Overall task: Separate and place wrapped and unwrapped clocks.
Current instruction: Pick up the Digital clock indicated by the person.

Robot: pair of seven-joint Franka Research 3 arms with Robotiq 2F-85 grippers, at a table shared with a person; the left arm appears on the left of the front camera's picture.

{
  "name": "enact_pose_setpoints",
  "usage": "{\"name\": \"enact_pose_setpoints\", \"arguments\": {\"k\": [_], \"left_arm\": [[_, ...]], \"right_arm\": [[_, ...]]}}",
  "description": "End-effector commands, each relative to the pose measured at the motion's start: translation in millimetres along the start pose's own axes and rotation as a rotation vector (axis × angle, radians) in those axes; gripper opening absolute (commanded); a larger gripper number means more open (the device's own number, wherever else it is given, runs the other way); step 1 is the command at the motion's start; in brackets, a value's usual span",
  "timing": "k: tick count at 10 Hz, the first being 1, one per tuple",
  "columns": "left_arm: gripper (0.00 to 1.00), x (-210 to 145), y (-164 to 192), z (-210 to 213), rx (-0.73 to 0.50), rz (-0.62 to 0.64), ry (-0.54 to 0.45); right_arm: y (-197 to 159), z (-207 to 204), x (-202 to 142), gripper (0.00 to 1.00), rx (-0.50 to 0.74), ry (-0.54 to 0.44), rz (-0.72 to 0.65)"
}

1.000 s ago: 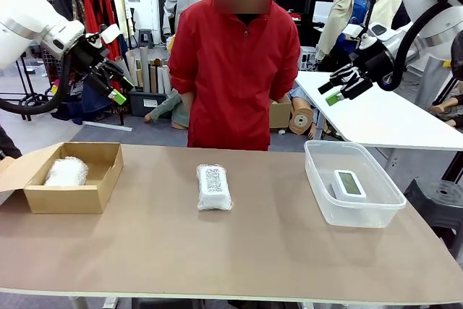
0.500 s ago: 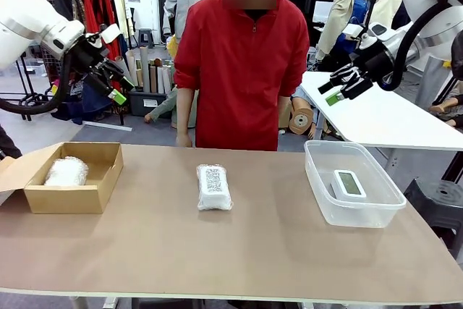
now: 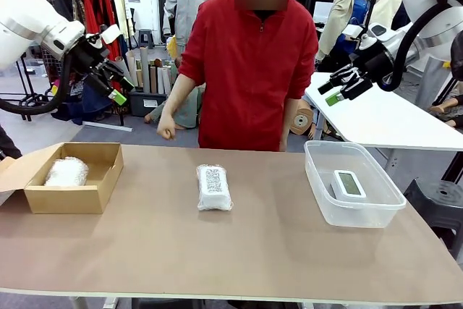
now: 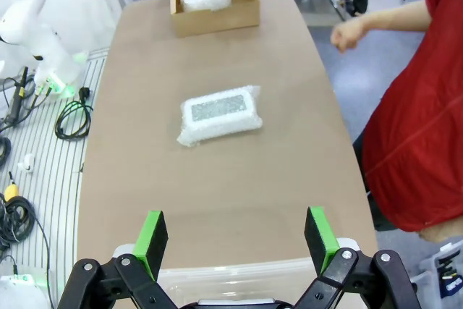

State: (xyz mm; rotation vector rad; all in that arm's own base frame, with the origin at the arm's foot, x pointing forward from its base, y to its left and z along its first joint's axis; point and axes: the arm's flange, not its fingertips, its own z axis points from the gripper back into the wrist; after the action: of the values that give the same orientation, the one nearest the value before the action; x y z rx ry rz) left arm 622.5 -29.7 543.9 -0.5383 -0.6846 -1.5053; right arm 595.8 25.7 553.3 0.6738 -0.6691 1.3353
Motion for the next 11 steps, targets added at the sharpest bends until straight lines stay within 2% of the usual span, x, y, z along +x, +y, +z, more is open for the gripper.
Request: {"name": "enact_pose_setpoints", "arguments": {"k": [1,11], "left_arm": [[1.00,-0.1,-0.9,1.2,0.001,0.002,0.000],[1.00,-0.1,-0.9,1.2,0.001,0.002,0.000]], "right_arm": [[1.1,0.0,2.5,1.00,-0.008,0.012,0.007],[1.1,0.0,2.5,1.00,-0.008,0.012,0.007]]}}
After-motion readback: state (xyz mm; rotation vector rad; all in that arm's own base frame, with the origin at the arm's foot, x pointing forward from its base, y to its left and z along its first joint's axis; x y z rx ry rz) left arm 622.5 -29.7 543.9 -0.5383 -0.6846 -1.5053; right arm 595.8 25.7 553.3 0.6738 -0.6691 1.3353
